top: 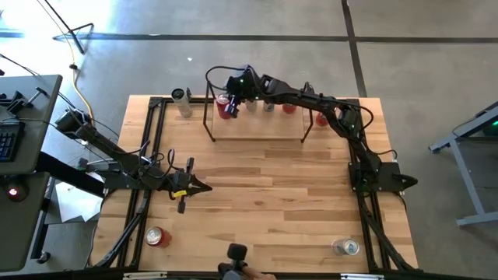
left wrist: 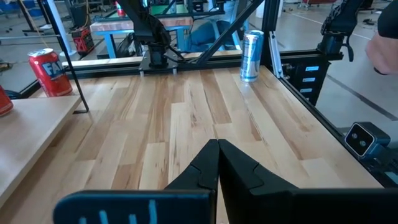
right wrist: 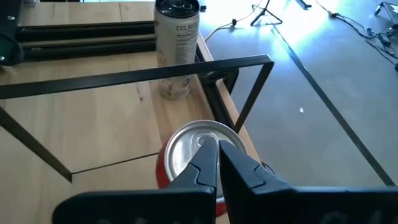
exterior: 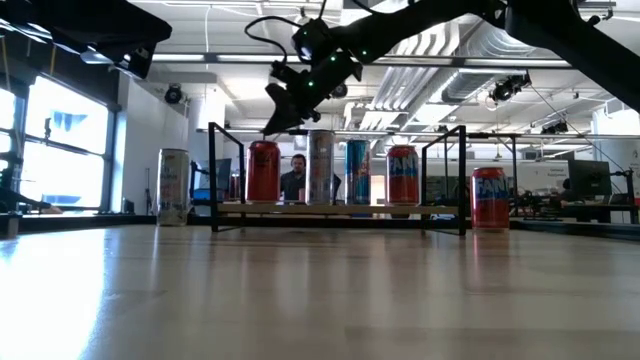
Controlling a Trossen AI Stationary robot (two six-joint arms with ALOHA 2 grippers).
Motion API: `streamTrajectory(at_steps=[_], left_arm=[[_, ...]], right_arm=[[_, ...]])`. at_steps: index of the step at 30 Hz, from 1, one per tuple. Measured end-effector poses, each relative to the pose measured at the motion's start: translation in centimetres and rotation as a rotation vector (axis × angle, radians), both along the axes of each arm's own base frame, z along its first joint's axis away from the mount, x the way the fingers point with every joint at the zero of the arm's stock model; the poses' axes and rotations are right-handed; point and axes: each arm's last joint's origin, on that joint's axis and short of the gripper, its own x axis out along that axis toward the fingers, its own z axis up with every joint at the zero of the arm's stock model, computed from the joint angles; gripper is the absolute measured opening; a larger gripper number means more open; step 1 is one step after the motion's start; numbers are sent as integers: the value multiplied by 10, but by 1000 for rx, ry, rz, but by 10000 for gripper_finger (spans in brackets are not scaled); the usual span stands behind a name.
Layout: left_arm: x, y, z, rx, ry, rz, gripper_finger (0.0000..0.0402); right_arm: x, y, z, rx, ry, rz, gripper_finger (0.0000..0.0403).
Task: Place canned beverage on shelf
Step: Put the right red black soda can on the shelf
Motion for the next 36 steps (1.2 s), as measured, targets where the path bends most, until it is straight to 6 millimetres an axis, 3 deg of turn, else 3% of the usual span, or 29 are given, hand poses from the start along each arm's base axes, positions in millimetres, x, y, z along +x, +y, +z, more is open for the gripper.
streamTrajectory(at_steps=[26,36], left_arm=[[0,0,0,10,-2,4,0],[0,0,0,8,-4,5,0]], right_arm=[[-1,1,-2,22,22,-14,0],[6,-1,-12,22,-5,5,0]])
